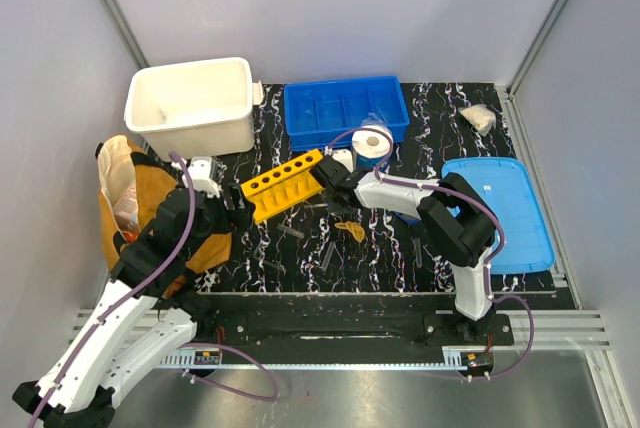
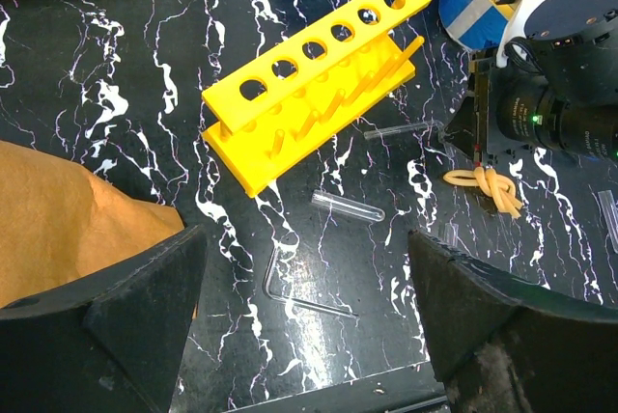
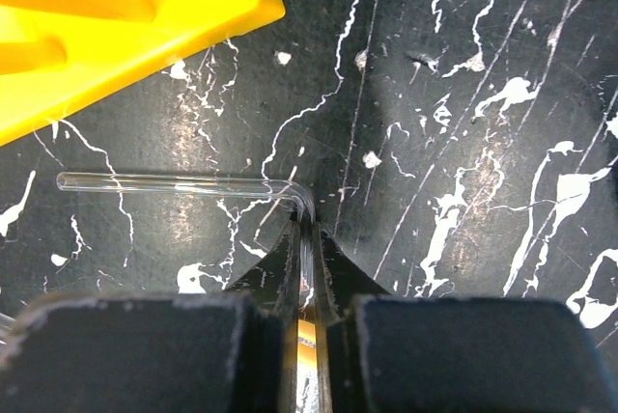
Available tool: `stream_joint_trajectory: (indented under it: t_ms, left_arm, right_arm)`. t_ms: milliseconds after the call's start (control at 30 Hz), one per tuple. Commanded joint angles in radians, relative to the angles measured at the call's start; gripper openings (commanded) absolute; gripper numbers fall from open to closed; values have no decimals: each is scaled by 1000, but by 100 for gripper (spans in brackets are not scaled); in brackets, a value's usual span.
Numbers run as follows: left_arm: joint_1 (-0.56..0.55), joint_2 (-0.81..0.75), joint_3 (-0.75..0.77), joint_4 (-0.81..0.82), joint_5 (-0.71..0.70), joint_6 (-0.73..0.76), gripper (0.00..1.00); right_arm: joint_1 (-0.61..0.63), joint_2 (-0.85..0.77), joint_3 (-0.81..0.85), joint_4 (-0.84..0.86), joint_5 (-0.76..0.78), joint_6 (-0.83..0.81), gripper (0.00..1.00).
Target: Organize the chemistry lab equipment
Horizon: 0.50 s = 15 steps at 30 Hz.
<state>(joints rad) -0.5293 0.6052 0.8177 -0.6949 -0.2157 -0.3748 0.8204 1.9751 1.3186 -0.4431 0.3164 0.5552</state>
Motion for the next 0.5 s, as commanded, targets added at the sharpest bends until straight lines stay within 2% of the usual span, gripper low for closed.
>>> stream_joint_trajectory:
  t_ms: [0, 233, 333, 467]
  left_arm:
    - [-3, -15, -11, 49, -17, 5, 88]
    - [-3, -57, -23, 60, 12, 2, 88]
    - [-3, -74, -29, 66, 30, 0, 88]
    - [-5, -76, -28, 71, 45, 8, 88]
  right_arm:
    - [11, 2, 30, -40, 98, -15, 6]
    - [11, 22, 45, -104, 194, -29, 6]
    - [11, -8, 16, -89, 181, -28, 6]
    - [11, -1, 16, -80, 151, -25, 15]
